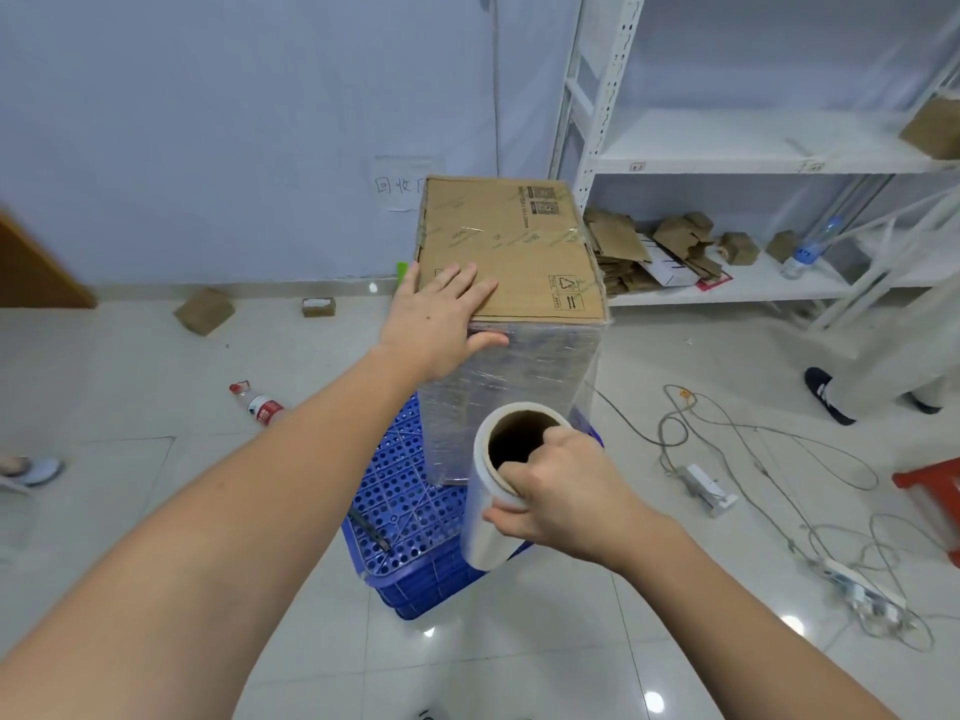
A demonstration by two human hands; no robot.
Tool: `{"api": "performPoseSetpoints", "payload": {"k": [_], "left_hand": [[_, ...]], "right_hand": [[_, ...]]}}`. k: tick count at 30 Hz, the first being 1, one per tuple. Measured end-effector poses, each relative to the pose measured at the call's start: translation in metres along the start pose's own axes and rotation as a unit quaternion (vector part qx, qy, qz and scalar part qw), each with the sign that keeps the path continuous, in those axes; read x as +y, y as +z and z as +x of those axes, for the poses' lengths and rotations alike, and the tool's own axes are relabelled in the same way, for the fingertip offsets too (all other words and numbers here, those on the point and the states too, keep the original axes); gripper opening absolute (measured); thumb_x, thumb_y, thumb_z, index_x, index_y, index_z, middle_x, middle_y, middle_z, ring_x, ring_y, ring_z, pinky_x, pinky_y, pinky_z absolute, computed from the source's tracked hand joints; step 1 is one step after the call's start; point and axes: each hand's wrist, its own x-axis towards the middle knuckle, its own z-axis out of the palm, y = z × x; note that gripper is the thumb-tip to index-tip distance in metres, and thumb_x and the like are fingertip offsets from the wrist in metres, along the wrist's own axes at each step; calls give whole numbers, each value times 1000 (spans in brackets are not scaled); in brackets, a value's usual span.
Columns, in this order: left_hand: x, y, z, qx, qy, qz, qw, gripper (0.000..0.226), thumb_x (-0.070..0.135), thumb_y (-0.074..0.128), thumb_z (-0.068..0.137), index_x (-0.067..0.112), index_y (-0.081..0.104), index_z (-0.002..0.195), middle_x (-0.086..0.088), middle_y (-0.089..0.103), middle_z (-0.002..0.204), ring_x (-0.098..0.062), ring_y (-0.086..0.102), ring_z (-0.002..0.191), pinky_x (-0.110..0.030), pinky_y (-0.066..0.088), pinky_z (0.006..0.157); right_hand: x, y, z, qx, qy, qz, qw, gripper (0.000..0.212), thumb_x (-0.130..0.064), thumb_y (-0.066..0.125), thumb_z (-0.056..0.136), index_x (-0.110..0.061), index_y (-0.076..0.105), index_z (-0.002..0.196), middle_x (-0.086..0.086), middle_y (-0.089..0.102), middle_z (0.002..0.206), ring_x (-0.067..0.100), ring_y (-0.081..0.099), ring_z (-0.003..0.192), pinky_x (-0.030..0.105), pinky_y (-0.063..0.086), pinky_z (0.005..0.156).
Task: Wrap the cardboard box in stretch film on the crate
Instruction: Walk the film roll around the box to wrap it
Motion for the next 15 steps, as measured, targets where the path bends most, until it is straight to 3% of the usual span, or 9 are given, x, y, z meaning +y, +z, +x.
{"api": "performPoseSetpoints", "payload": {"k": [4, 9, 15], "left_hand": [[-2, 0, -3, 2, 0, 3, 1000, 89, 89, 14, 90, 37, 15, 163, 3, 17, 172, -17, 15, 158, -59, 7, 126], [2, 0, 2, 4, 4, 7, 1000, 89, 89, 15, 91, 37, 16, 163, 3, 18, 172, -18, 16, 158, -59, 8, 126], [1, 3, 0, 9, 2, 3, 1000, 89, 89, 16, 90, 38, 16, 163, 3, 19, 171, -17, 17, 158, -59, 7, 126]], "right_hand": [[-5, 0, 9, 5, -14, 8, 1000, 37, -45, 84, 63, -18, 60, 54, -4, 50, 45, 16, 27, 52, 25, 32, 50], [-1, 2, 20, -21, -7, 15, 1000, 35, -49, 75, 71, -20, 62, 58, -6, 48, 47, 15, 34, 51, 29, 43, 49], [-3, 1, 19, -15, -4, 2, 1000, 36, -47, 77, 69, -19, 60, 56, -5, 46, 45, 16, 30, 49, 26, 38, 52]]}}
